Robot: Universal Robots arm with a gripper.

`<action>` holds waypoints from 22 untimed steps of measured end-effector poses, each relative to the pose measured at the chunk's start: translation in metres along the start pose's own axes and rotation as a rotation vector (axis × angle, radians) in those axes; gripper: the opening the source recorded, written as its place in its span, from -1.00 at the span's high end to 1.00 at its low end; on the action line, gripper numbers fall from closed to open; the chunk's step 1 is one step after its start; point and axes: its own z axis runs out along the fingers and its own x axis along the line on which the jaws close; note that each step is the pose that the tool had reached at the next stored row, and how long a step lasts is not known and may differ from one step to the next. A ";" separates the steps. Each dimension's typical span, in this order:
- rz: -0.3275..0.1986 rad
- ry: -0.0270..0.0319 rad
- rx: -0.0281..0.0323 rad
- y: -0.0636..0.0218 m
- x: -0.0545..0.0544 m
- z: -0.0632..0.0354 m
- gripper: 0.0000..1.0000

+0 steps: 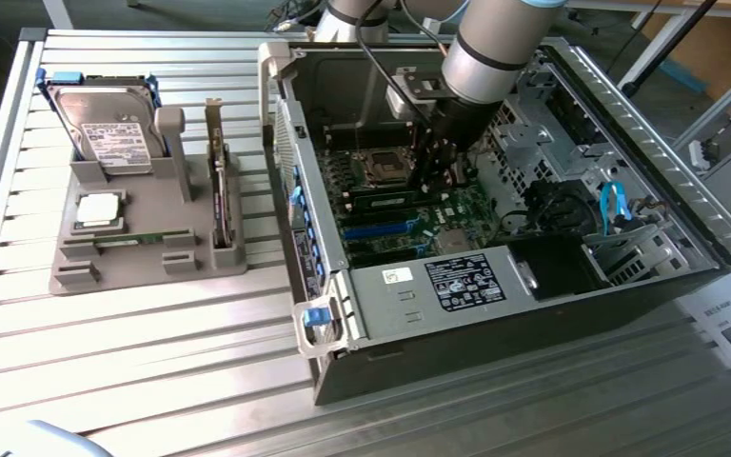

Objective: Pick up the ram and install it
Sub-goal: 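Insert the ram into the slot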

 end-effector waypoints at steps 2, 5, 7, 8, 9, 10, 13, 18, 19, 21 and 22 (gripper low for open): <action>0.000 -0.0001 0.0000 0.0001 0.000 -0.0023 0.37; 0.000 0.0000 0.0000 0.0003 0.000 -0.0062 0.37; 0.000 0.0000 0.0000 0.0004 0.000 -0.0090 0.37; 0.000 0.0000 0.0000 0.0004 0.000 -0.0106 0.37; 0.000 0.0000 0.0000 0.0005 0.000 -0.0124 0.37; 0.000 0.0000 0.0000 0.0006 0.000 -0.0140 0.37; 0.000 0.0000 0.0000 0.0008 0.000 -0.0195 0.37; 0.000 0.0000 0.0000 0.0012 -0.001 -0.0291 0.37; 0.000 -0.0001 0.0000 0.0013 -0.001 -0.0310 0.37; 0.000 0.0000 0.0000 0.0014 -0.001 -0.0348 0.37; 0.000 0.0000 0.0000 0.0015 -0.001 -0.0366 0.37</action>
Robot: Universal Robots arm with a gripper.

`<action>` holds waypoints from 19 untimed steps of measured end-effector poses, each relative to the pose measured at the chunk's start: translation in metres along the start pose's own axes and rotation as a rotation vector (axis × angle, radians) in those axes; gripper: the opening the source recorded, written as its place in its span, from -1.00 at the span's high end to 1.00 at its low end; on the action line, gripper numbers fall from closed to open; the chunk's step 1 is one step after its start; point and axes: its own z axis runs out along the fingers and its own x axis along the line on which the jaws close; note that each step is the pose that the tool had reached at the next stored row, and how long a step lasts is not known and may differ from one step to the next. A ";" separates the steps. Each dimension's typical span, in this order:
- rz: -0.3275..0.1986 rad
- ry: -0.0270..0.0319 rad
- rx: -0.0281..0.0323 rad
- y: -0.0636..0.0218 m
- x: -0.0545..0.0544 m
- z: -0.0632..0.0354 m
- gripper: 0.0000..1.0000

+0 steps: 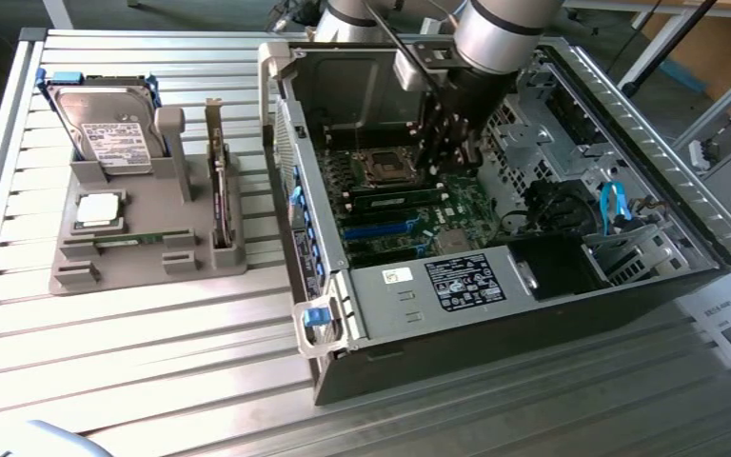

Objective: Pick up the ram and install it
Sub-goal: 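Insert the ram into the slot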

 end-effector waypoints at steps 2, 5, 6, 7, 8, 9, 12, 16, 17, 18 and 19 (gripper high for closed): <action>0.000 -0.0001 0.0000 0.0001 0.000 -0.0038 0.37; 0.000 0.0000 0.0000 0.0004 0.000 -0.0093 0.37; 0.000 0.0000 0.0000 0.0004 0.000 -0.0110 0.37; 0.000 0.0000 0.0000 0.0005 0.000 -0.0129 0.37; 0.000 -0.0002 0.0001 0.0006 0.000 -0.0147 0.37; 0.000 -0.0001 0.0001 0.0007 0.000 -0.0164 0.37; 0.000 -0.0001 0.0000 0.0009 -0.001 -0.0217 0.37; 0.000 0.0000 0.0000 0.0012 -0.001 -0.0285 0.37; 0.000 -0.0001 0.0000 0.0012 -0.001 -0.0301 0.37; 0.000 -0.0001 0.0001 0.0013 -0.001 -0.0318 0.37; 0.000 0.0000 0.0000 0.0014 -0.001 -0.0335 0.37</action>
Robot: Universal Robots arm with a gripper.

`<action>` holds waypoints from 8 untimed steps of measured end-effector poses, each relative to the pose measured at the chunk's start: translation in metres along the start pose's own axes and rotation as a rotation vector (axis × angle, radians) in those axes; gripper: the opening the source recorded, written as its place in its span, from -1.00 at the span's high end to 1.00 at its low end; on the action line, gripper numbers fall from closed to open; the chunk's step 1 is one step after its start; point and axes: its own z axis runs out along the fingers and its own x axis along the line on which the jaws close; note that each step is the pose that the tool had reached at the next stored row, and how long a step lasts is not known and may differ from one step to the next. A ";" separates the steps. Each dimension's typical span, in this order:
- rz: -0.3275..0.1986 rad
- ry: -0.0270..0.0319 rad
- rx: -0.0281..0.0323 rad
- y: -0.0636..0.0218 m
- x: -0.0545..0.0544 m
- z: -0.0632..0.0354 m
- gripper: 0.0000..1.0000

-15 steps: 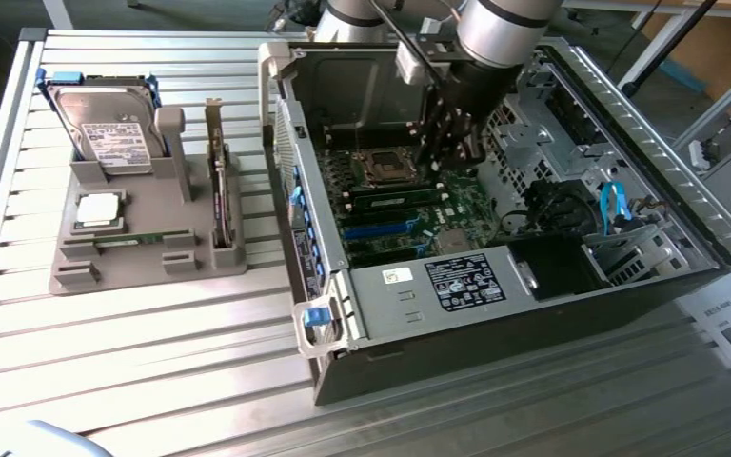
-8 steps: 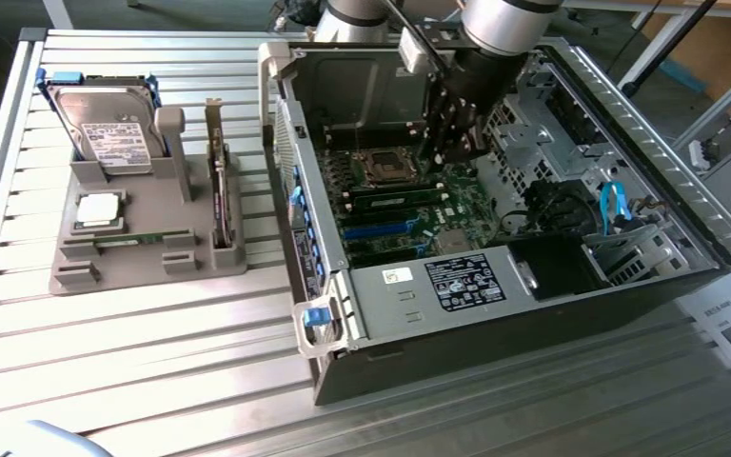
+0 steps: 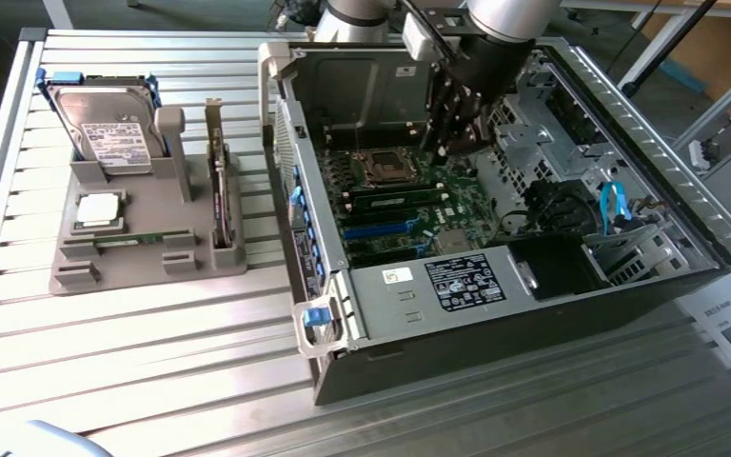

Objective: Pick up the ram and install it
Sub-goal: 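Insert the ram into the slot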

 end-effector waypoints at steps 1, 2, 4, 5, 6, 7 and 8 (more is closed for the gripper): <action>0.000 -0.0001 0.0001 0.0001 0.000 -0.0015 0.37; 0.000 -0.0001 0.0000 0.0001 0.000 -0.0032 0.37; 0.000 0.0000 0.0000 0.0003 0.000 -0.0064 0.37; 0.000 0.0000 0.0000 0.0003 0.000 -0.0080 0.37; 0.000 0.0000 0.0000 0.0004 0.000 -0.0096 0.37; 0.000 -0.0001 0.0001 0.0005 0.000 -0.0110 0.37; 0.000 -0.0001 0.0000 0.0005 0.000 -0.0124 0.37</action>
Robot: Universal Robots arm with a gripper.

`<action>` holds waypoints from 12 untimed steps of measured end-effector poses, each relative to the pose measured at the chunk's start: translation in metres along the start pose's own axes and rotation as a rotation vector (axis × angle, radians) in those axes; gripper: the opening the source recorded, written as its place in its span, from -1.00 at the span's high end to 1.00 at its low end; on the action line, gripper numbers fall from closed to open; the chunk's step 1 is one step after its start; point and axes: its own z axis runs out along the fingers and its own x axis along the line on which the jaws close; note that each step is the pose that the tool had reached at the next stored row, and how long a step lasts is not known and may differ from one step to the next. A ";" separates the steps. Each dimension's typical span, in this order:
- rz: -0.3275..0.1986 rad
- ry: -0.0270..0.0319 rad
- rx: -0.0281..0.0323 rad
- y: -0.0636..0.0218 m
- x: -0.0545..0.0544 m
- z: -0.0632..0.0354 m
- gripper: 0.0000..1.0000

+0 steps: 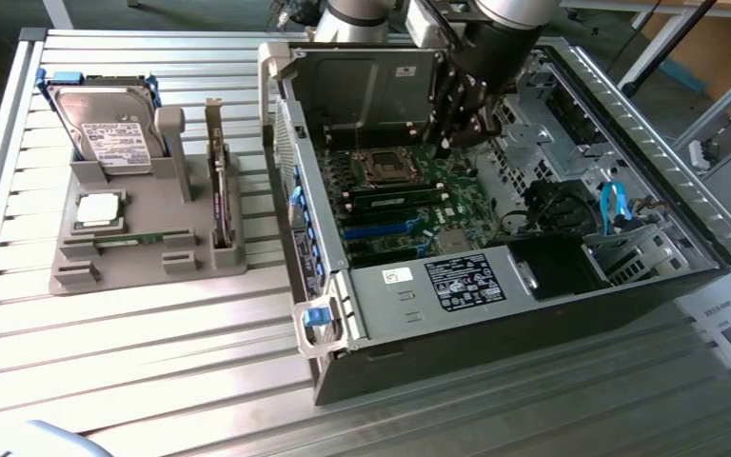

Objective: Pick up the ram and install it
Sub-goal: 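Insert the ram into the slot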

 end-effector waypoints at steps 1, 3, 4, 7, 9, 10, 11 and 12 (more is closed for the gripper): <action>0.000 0.0000 0.0000 0.0001 0.000 -0.0015 0.37; 0.000 0.0001 0.0000 0.0002 0.000 -0.0044 0.37; 0.000 0.0001 0.0000 0.0002 0.000 -0.0058 0.37; 0.000 0.0000 0.0000 0.0004 0.000 -0.0099 0.37; 0.000 0.0001 0.0000 0.0005 0.000 -0.0126 0.37; 0.000 0.0001 0.0000 0.0006 0.000 -0.0139 0.37; 0.000 0.0001 0.0000 0.0006 0.000 -0.0153 0.37; 0.000 0.0001 0.0000 0.0007 0.000 -0.0166 0.37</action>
